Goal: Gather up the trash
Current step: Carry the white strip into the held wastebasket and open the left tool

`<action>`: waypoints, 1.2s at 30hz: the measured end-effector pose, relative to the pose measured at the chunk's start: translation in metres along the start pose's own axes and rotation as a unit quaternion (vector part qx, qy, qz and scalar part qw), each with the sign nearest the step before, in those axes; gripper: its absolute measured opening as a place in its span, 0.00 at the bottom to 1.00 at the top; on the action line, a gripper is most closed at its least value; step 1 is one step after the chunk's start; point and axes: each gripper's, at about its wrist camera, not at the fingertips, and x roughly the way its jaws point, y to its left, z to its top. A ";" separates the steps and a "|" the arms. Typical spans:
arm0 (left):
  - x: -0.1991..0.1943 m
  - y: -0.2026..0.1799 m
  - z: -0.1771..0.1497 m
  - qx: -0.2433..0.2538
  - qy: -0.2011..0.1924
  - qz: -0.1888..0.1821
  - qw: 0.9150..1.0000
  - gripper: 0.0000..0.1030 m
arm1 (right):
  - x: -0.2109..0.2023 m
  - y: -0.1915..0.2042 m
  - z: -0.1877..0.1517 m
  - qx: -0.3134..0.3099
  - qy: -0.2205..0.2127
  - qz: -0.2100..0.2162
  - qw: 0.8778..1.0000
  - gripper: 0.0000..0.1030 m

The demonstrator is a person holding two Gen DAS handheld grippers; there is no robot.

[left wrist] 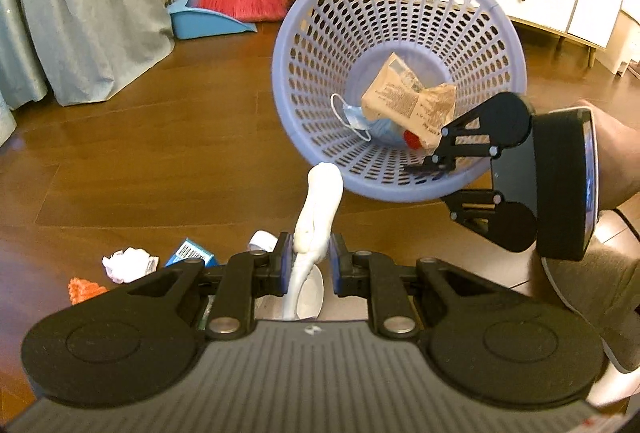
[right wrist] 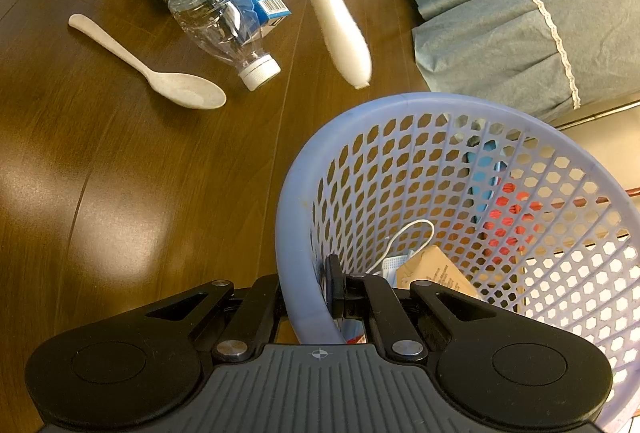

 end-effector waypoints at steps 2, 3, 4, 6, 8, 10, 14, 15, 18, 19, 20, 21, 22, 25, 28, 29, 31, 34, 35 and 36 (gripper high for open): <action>0.001 -0.001 0.003 0.000 0.000 -0.003 1.000 0.15 | 0.000 0.000 0.000 0.000 0.000 0.000 1.000 0.01; 0.000 -0.002 0.003 0.000 -0.001 -0.003 1.000 0.15 | 0.000 0.000 0.000 0.000 0.000 0.000 1.000 0.01; 0.001 -0.002 0.005 0.001 -0.001 -0.004 1.000 0.15 | 0.000 0.000 0.000 0.001 0.000 0.000 1.000 0.01; 0.001 -0.003 0.006 0.000 -0.002 -0.005 1.000 0.15 | 0.001 0.000 0.000 0.001 0.000 0.000 1.000 0.01; 0.001 -0.004 0.008 0.001 -0.003 -0.006 1.000 0.15 | 0.001 0.000 0.000 0.001 0.000 0.000 1.000 0.01; 0.001 -0.004 0.010 0.001 -0.005 -0.007 1.000 0.15 | 0.001 0.000 0.000 0.001 0.000 0.000 1.000 0.01; 0.002 -0.005 0.015 0.001 -0.008 -0.011 1.000 0.15 | 0.001 0.000 0.000 0.001 0.000 0.001 1.000 0.01; 0.002 -0.005 0.017 0.000 -0.009 -0.014 1.000 0.15 | 0.001 0.000 0.000 0.001 0.000 0.001 1.000 0.01; 0.004 -0.007 0.026 0.001 -0.015 -0.019 1.000 0.15 | 0.001 0.001 0.000 0.002 0.000 0.001 1.000 0.01; 0.005 -0.008 0.030 0.002 -0.018 -0.021 1.000 0.15 | 0.001 0.001 0.000 0.002 -0.001 0.001 1.000 0.01; 0.006 -0.010 0.034 0.003 -0.020 -0.023 1.000 0.15 | 0.001 0.001 0.000 0.002 -0.001 0.001 1.000 0.01; 0.007 -0.012 0.038 0.005 -0.023 -0.025 0.999 0.15 | 0.001 0.001 0.000 0.002 -0.001 0.001 1.000 0.01; 0.008 -0.013 0.042 0.007 -0.025 -0.027 0.999 0.15 | 0.001 0.001 0.000 0.002 -0.001 0.001 1.000 0.01; 0.014 -0.018 0.054 0.013 -0.025 -0.034 0.999 0.15 | 0.001 0.001 0.000 0.003 -0.001 0.002 1.000 0.01; 0.021 -0.024 0.065 0.021 -0.028 -0.037 0.999 0.15 | 0.001 0.002 0.000 0.005 -0.001 0.002 1.000 0.01; 0.024 -0.026 0.068 0.021 -0.029 -0.039 0.999 0.15 | 0.001 0.002 0.000 0.005 -0.001 0.002 1.000 0.01; 0.030 -0.028 0.076 0.021 -0.031 -0.041 0.998 0.15 | 0.001 0.002 0.000 0.006 -0.001 0.002 1.000 0.01; 0.040 -0.030 0.088 0.017 -0.037 -0.044 0.998 0.15 | 0.001 0.001 -0.001 0.007 -0.001 0.003 1.000 0.01; 0.044 -0.031 0.093 0.014 -0.039 -0.044 0.998 0.15 | 0.001 0.001 0.000 0.008 -0.002 0.003 1.000 0.01; 0.047 -0.032 0.096 0.012 -0.041 -0.046 0.998 0.15 | 0.001 0.001 -0.001 0.009 -0.002 0.003 1.000 0.01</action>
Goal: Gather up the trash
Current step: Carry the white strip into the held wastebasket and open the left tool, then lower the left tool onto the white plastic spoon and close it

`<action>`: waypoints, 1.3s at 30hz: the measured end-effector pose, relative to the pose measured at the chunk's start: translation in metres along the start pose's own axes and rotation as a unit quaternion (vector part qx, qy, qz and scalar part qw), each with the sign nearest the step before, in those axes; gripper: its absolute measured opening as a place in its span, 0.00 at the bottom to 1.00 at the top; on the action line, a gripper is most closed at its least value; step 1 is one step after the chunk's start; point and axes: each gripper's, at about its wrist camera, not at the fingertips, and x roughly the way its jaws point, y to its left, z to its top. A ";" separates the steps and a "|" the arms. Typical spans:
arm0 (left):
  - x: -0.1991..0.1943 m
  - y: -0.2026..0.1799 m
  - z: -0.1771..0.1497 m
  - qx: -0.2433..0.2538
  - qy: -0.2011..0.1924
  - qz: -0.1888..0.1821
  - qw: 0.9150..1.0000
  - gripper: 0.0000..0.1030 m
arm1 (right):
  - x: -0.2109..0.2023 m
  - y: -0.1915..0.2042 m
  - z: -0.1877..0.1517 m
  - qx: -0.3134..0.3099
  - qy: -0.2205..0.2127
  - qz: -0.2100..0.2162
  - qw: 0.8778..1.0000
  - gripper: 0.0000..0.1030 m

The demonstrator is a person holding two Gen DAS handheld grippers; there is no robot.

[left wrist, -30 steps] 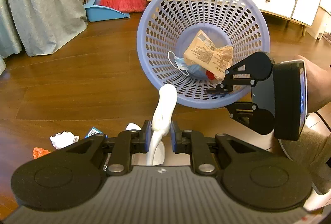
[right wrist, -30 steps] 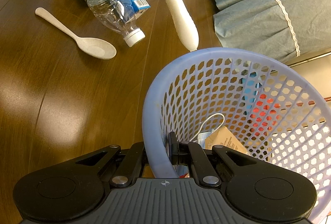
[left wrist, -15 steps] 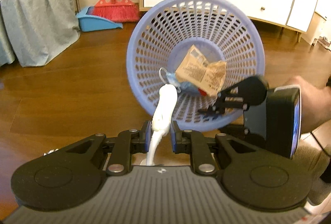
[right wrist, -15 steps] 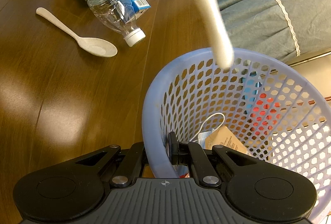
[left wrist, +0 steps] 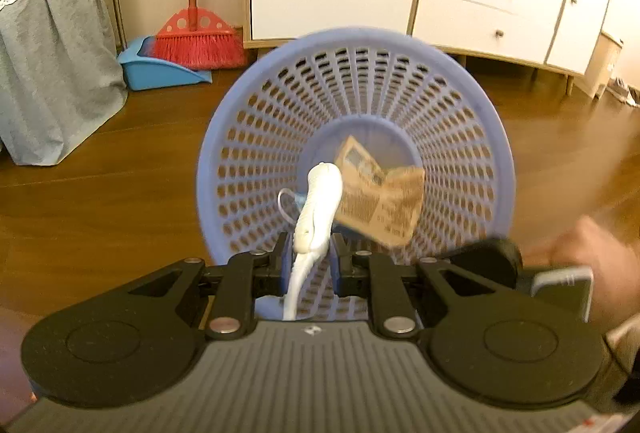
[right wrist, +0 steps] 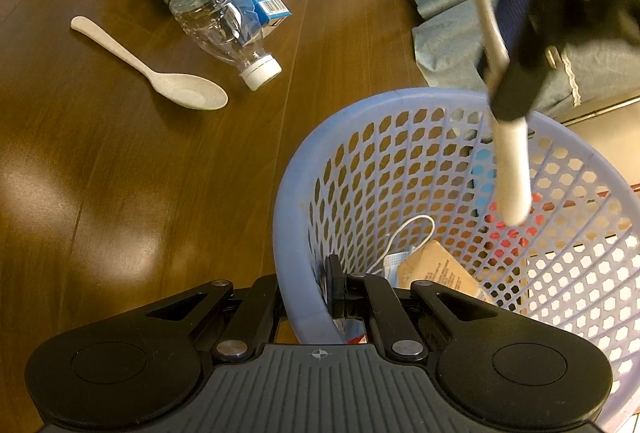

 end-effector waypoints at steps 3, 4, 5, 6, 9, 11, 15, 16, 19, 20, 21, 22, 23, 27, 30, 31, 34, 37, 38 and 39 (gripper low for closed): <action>0.011 -0.003 0.009 -0.001 -0.006 -0.004 1.000 0.15 | 0.001 0.001 0.000 0.003 0.000 0.001 1.000 0.01; 0.014 -0.004 0.012 0.000 -0.008 -0.007 1.000 0.15 | 0.001 0.000 0.000 0.003 0.000 0.001 1.000 0.01; 0.018 -0.006 0.015 0.001 -0.012 -0.009 1.000 0.15 | 0.001 0.000 0.000 0.004 -0.001 0.001 1.000 0.01; 0.022 -0.007 0.017 0.007 -0.019 -0.014 1.000 0.15 | 0.001 -0.001 -0.001 0.005 -0.001 0.002 1.000 0.01; 0.031 -0.008 0.024 0.003 -0.035 -0.024 0.999 0.27 | 0.001 -0.001 -0.001 0.006 -0.001 0.002 1.000 0.01; 0.030 -0.004 0.026 -0.006 -0.040 -0.019 0.999 0.31 | 0.001 -0.002 -0.002 0.007 -0.001 0.003 1.000 0.01; 0.015 0.013 0.019 -0.025 -0.039 0.001 0.999 0.31 | 0.001 -0.003 -0.003 0.010 0.000 0.005 1.000 0.02; 0.010 0.018 0.013 -0.028 -0.033 0.008 0.999 0.31 | 0.000 -0.003 -0.003 0.011 0.000 0.005 1.000 0.02; -0.005 0.036 -0.007 -0.037 -0.013 0.030 0.999 0.31 | -0.001 -0.005 -0.003 0.013 -0.001 0.003 1.000 0.02; -0.010 0.043 -0.016 -0.041 -0.004 0.036 0.998 0.31 | 0.000 -0.006 -0.002 0.013 0.000 0.003 1.000 0.02; -0.015 0.048 -0.023 -0.045 0.003 0.042 0.998 0.31 | 0.000 -0.006 -0.002 0.014 0.000 0.003 1.000 0.02; -0.022 0.053 -0.034 -0.048 0.012 0.049 0.998 0.31 | 0.000 -0.006 -0.002 0.014 0.000 0.003 1.000 0.02; -0.028 0.057 -0.043 -0.049 0.022 0.054 0.997 0.31 | 0.000 -0.006 -0.002 0.014 0.000 0.004 1.000 0.02; -0.053 0.066 -0.082 -0.047 0.053 0.070 0.995 0.31 | 0.001 -0.004 -0.001 0.011 0.001 0.004 1.000 0.02; -0.071 0.070 -0.108 -0.063 0.068 0.078 0.993 0.31 | 0.002 -0.004 -0.001 0.008 0.003 0.004 1.000 0.02; -0.075 0.070 -0.115 -0.070 0.072 0.078 0.992 0.31 | 0.001 -0.004 -0.001 0.007 0.004 0.003 1.000 0.02; -0.079 0.070 -0.135 -0.081 0.078 0.086 0.990 0.32 | 0.001 -0.003 -0.001 0.007 0.004 0.003 1.000 0.02; -0.077 0.068 -0.153 -0.086 0.093 0.080 0.989 0.32 | 0.001 -0.003 -0.001 0.005 0.005 0.002 1.000 0.02; -0.076 0.065 -0.156 -0.079 0.094 0.080 0.989 0.32 | 0.001 -0.002 -0.001 0.004 0.005 0.002 1.000 0.02; -0.075 0.064 -0.161 -0.074 0.096 0.079 0.989 0.32 | 0.001 -0.002 -0.002 0.003 0.005 0.002 1.000 0.02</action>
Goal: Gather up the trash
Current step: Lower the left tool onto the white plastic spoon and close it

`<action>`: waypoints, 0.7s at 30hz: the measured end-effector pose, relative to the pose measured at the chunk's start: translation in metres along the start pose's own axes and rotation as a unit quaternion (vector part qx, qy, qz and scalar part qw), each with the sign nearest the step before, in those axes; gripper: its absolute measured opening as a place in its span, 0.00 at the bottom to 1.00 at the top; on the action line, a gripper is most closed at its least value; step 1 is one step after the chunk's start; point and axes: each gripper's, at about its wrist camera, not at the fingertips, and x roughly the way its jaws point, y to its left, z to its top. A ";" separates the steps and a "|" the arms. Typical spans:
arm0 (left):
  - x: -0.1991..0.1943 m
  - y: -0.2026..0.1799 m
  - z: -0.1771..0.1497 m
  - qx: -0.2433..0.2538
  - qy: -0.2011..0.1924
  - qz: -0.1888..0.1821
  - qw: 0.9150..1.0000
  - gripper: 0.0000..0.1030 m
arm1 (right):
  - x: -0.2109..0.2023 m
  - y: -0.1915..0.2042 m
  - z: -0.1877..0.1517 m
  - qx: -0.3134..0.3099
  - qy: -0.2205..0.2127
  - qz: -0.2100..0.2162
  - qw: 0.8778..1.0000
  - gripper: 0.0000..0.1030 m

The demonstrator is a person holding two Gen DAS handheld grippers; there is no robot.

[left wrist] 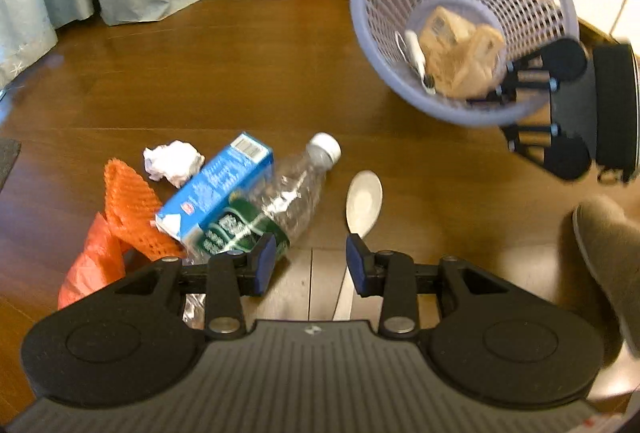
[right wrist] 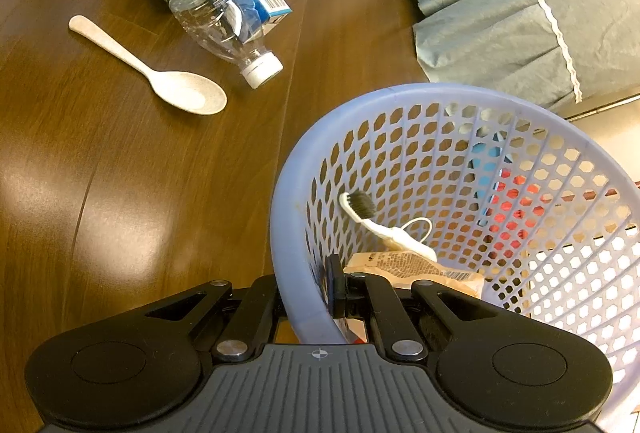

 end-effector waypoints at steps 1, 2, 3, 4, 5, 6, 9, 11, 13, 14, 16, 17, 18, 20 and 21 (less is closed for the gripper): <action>0.001 -0.001 -0.004 0.001 0.001 -0.003 1.000 0.32 | 0.000 0.000 0.000 -0.001 0.000 0.000 1.000 0.02; 0.002 -0.002 -0.007 0.002 0.002 -0.004 1.000 0.32 | 0.000 0.001 0.000 -0.002 0.000 0.001 1.000 0.02; 0.003 -0.003 -0.010 0.004 0.003 -0.006 1.000 0.32 | 0.000 0.001 0.000 -0.002 0.001 0.001 1.000 0.02; 0.004 -0.004 -0.013 0.008 0.002 -0.007 1.000 0.32 | 0.000 0.001 0.000 -0.003 0.001 0.001 1.000 0.02; 0.006 -0.006 -0.016 0.013 0.002 -0.006 1.000 0.32 | 0.000 0.001 0.000 -0.002 0.001 0.001 1.000 0.02; 0.008 -0.008 -0.019 0.016 0.004 -0.006 1.000 0.32 | 0.000 0.001 0.000 -0.002 0.001 0.001 1.000 0.02; 0.017 -0.014 -0.028 0.025 0.009 -0.008 1.000 0.32 | -0.001 0.000 0.000 -0.002 0.001 0.001 1.000 0.02; 0.022 -0.018 -0.032 0.030 0.012 -0.011 0.999 0.32 | -0.001 0.000 0.000 -0.002 0.001 0.001 1.000 0.02; 0.028 -0.022 -0.035 0.035 0.016 -0.014 0.999 0.32 | -0.001 0.000 0.000 -0.001 0.001 0.001 1.000 0.02; 0.032 -0.023 -0.035 0.037 0.017 -0.014 0.999 0.32 | -0.001 0.000 0.000 -0.002 0.001 0.000 1.000 0.02; 0.040 -0.025 -0.033 0.040 0.016 -0.013 0.999 0.32 | -0.001 0.000 0.000 -0.001 0.001 0.001 1.000 0.02; 0.044 -0.026 -0.032 0.040 0.017 -0.012 0.999 0.32 | -0.001 0.000 0.000 -0.001 0.001 0.001 1.000 0.02; 0.049 -0.027 -0.031 0.038 0.017 -0.011 0.999 0.32 | -0.001 0.000 0.000 -0.001 0.001 0.001 1.000 0.02; 0.058 -0.028 -0.029 0.036 0.021 -0.011 0.999 0.32 | -0.001 0.000 0.000 -0.001 0.001 0.001 1.000 0.02; 0.062 -0.028 -0.028 0.035 0.022 -0.012 0.999 0.32 | -0.001 0.000 0.000 -0.001 0.001 0.001 1.000 0.02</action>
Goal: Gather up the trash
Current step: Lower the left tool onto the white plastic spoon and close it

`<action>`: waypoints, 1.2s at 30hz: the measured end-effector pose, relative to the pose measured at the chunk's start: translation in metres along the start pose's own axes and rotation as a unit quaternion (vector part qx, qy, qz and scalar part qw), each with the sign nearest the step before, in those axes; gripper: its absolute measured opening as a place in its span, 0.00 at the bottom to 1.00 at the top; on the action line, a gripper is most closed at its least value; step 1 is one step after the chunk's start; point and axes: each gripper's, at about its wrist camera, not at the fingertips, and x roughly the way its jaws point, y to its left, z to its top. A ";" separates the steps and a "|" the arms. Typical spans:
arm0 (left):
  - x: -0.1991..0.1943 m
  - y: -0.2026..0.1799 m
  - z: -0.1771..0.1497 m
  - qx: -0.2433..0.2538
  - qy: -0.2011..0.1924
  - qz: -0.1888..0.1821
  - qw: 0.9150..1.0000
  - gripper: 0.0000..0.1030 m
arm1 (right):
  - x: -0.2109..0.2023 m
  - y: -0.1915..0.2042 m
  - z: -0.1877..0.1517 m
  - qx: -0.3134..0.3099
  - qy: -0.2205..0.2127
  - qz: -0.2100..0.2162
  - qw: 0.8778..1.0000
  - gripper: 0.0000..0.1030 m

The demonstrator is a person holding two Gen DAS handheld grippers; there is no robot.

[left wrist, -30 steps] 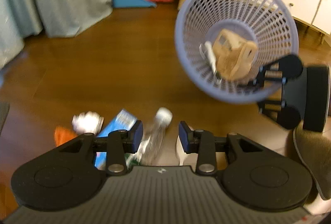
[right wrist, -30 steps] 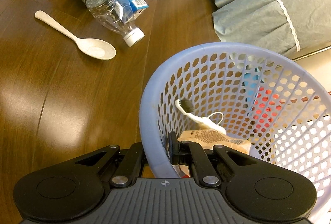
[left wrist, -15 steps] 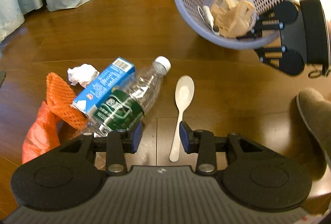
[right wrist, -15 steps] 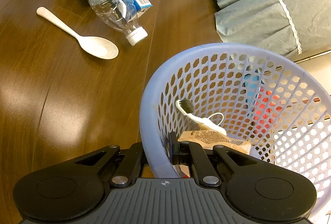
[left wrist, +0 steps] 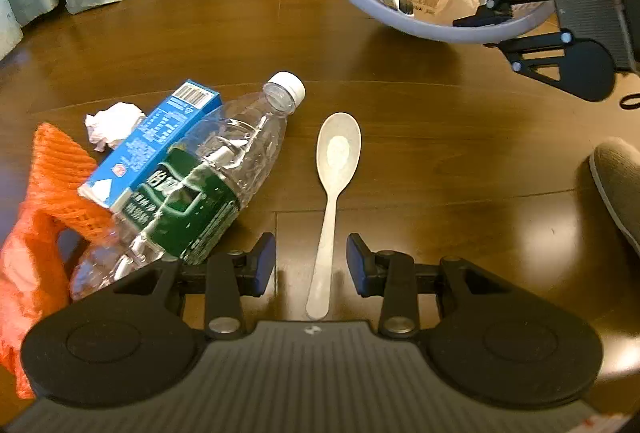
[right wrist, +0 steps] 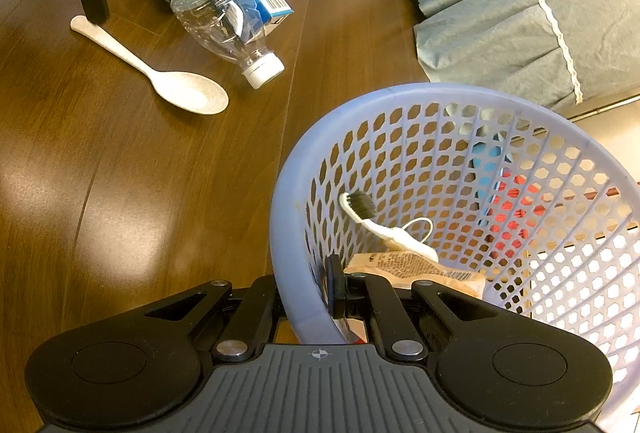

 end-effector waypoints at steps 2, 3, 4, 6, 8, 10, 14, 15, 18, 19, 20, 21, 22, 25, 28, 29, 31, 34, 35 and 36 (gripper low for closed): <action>0.007 -0.002 0.001 0.002 0.004 -0.001 1.000 0.31 | 0.000 0.000 0.000 0.000 0.000 0.000 1.000 0.02; 0.010 -0.003 0.001 0.003 0.007 -0.002 1.000 0.31 | 0.000 0.000 0.000 0.000 0.000 0.001 1.000 0.02; 0.014 -0.004 0.001 0.005 0.013 -0.001 1.000 0.31 | 0.000 0.000 0.000 0.000 0.000 0.001 1.000 0.02; 0.020 -0.004 0.000 0.005 0.021 0.000 1.000 0.23 | -0.001 0.000 0.000 0.000 0.000 0.001 1.000 0.02; 0.024 -0.004 0.000 0.002 0.027 -0.006 1.000 0.21 | -0.001 0.000 0.000 0.001 0.000 0.001 1.000 0.02; 0.028 -0.004 -0.001 0.004 0.031 -0.008 0.999 0.18 | -0.001 0.000 0.000 0.002 0.000 0.001 1.000 0.02; 0.031 -0.004 -0.003 0.008 0.035 -0.002 0.999 0.10 | -0.001 0.000 0.000 0.003 0.000 0.001 1.000 0.02; 0.031 -0.004 -0.003 0.008 0.036 -0.002 0.999 0.08 | -0.001 0.000 0.000 0.003 0.000 0.001 1.000 0.02; 0.028 -0.005 -0.005 0.008 0.040 -0.001 0.999 0.07 | -0.001 0.000 0.000 0.003 0.000 0.001 1.000 0.02; 0.026 -0.005 -0.007 0.008 0.041 -0.001 0.999 0.07 | -0.001 0.000 0.000 0.003 0.000 0.001 1.000 0.02; 0.022 -0.006 -0.009 0.010 0.042 -0.001 0.999 0.07 | -0.001 0.000 0.000 0.003 0.000 0.001 1.000 0.02; 0.019 -0.007 -0.012 0.016 0.044 0.000 0.999 0.07 | -0.001 0.000 0.000 0.004 0.000 0.001 1.000 0.02; 0.015 -0.009 -0.015 0.022 0.045 0.000 0.999 0.07 | -0.001 0.000 0.000 0.005 0.000 0.001 1.000 0.02; 0.002 -0.012 -0.027 0.025 0.047 0.005 0.999 0.08 | -0.001 -0.001 0.002 0.007 -0.001 0.001 1.000 0.02; -0.005 -0.011 -0.029 0.021 0.031 0.008 0.999 0.15 | 0.000 -0.001 0.002 0.007 -0.001 0.001 1.000 0.02; -0.004 -0.009 -0.027 0.019 0.025 0.009 0.999 0.16 | 0.000 -0.001 0.002 0.007 -0.001 0.001 1.000 0.02; -0.001 -0.007 -0.018 0.013 0.016 0.009 1.000 0.18 | 0.000 -0.001 0.002 0.006 -0.001 0.001 1.000 0.02; 0.007 -0.006 -0.004 0.015 0.002 0.009 1.000 0.22 | 0.000 -0.001 0.002 0.006 -0.001 0.001 1.000 0.02; 0.012 -0.003 0.002 0.014 -0.002 0.011 1.000 0.26 | 0.000 -0.001 0.002 0.007 -0.002 0.001 1.000 0.02; 0.015 -0.003 0.007 0.010 -0.003 0.010 1.000 0.29 | 0.000 0.000 0.002 0.007 -0.001 0.001 1.000 0.02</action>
